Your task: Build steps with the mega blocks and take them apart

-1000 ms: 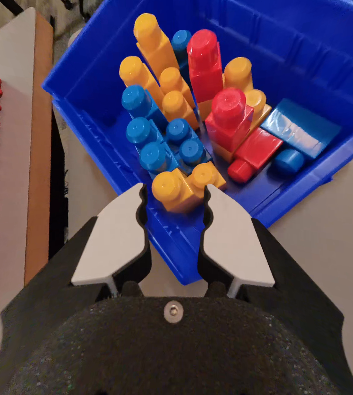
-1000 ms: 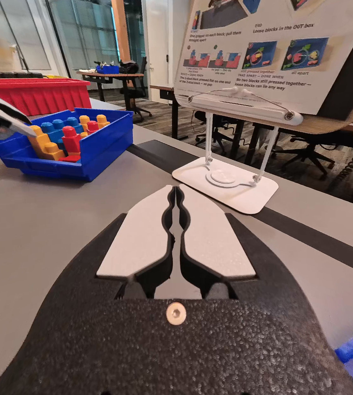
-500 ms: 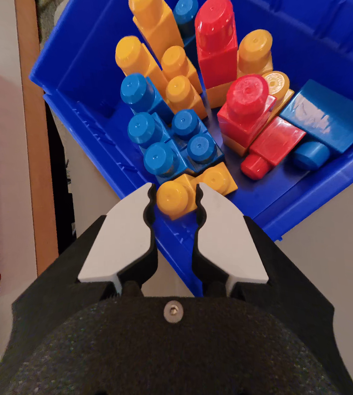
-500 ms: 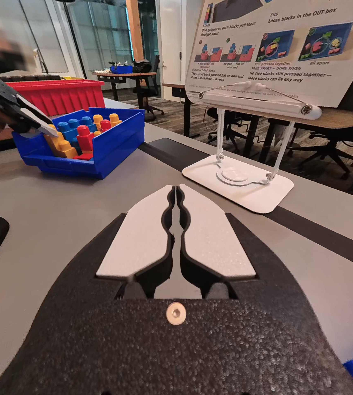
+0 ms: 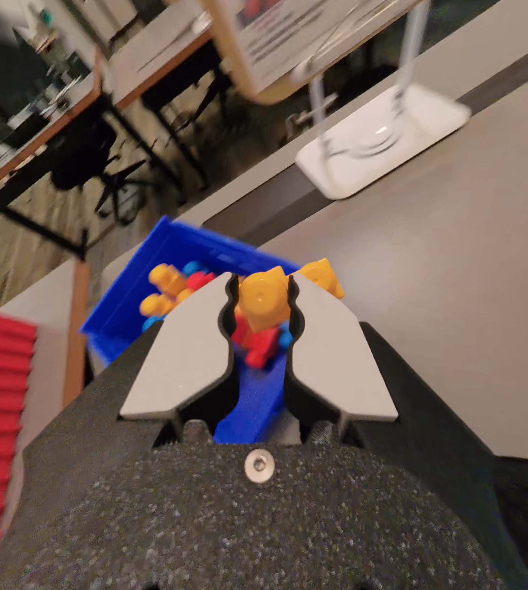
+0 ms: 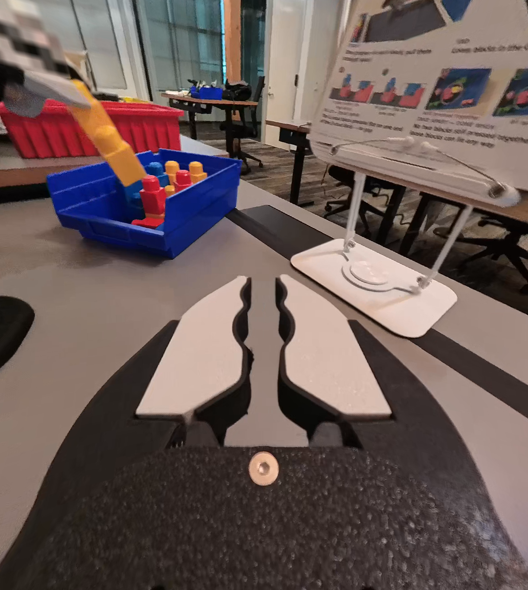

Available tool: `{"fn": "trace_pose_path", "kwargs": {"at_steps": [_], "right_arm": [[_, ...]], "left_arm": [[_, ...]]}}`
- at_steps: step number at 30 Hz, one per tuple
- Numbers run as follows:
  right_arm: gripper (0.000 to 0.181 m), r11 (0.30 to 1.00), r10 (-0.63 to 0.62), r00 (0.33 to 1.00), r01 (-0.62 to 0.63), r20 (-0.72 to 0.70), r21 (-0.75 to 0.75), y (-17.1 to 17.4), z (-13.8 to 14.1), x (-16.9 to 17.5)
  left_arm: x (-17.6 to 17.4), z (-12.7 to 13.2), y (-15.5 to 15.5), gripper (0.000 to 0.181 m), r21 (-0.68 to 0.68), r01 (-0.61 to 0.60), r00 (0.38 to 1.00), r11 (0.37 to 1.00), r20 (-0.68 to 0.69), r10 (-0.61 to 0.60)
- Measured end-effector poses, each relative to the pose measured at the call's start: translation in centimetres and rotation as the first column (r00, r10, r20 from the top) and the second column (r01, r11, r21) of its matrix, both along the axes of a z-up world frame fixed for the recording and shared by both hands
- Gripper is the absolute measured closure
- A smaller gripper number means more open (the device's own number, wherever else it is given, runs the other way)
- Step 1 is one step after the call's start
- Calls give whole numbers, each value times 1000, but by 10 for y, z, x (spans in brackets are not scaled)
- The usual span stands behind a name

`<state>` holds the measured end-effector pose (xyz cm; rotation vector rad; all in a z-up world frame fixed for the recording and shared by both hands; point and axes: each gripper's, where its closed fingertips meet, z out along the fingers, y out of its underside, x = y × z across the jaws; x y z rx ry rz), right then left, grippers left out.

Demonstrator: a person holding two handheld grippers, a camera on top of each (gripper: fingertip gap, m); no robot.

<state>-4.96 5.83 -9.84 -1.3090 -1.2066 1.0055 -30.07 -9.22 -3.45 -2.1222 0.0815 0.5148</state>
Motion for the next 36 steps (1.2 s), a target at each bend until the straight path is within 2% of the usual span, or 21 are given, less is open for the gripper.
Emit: {"fn": "trace_pose_path", "kwargs": {"at_steps": [2,5,8,10,13,16,18,20,22,24,25,27,28,31,33,36], "right_arm": [[157,998,23,999,-26,47,59,-13,1,-4],[136,987,76,983,-98,166,130,-39,-6,-13],[119,974,122,959,-166,255,156,-63,-20,-23],[111,966,104,950,-167,296,197,-65,-31,-27],[110,954,43,946,-134,320,269,-53,-47,-28],[115,966,57,928,-145,368,215,-46,-66,-28],[144,962,81,902,-182,424,203,-46,-79,-26],[145,955,83,903,-192,421,225,-46,-80,-26],[145,959,109,921,-196,374,203,-46,-72,-25],[145,972,171,946,-208,275,112,-47,-58,-23],[145,972,210,956,-227,206,62,-48,-48,-21],[145,954,298,954,-297,45,-34,-52,-26,-14],[145,938,337,941,-338,-35,-76,-54,-15,-10],[145,876,412,874,-458,-256,-153,-63,17,3],[146,832,447,825,-525,-344,-179,-70,31,9],[145,776,500,768,-602,-399,-188,-82,39,13]], "left_arm": [[42,-5,22,151,34,115,993,993,31,-116],[105,-28,58,151,64,268,958,961,82,-273],[157,-56,87,151,63,385,913,921,122,-390],[182,-69,99,151,57,437,889,897,124,-441],[205,-82,107,151,53,487,861,872,136,-490],[222,-87,106,151,66,527,832,847,162,-530],[225,-88,104,151,72,530,831,845,152,-535],[226,-87,102,151,103,535,826,838,143,-545],[230,-76,101,151,214,561,788,800,161,-595],[233,-62,99,134,358,572,717,738,218,-662],[234,-57,97,128,430,570,663,700,263,-701],[238,-49,90,123,555,553,509,621,365,-779],[238,-47,87,123,600,540,442,590,394,-805],[245,-45,78,126,664,539,320,517,406,-856],[255,-42,73,128,687,547,266,479,400,-877],[268,-41,68,139,698,558,235,449,386,-892]]}}
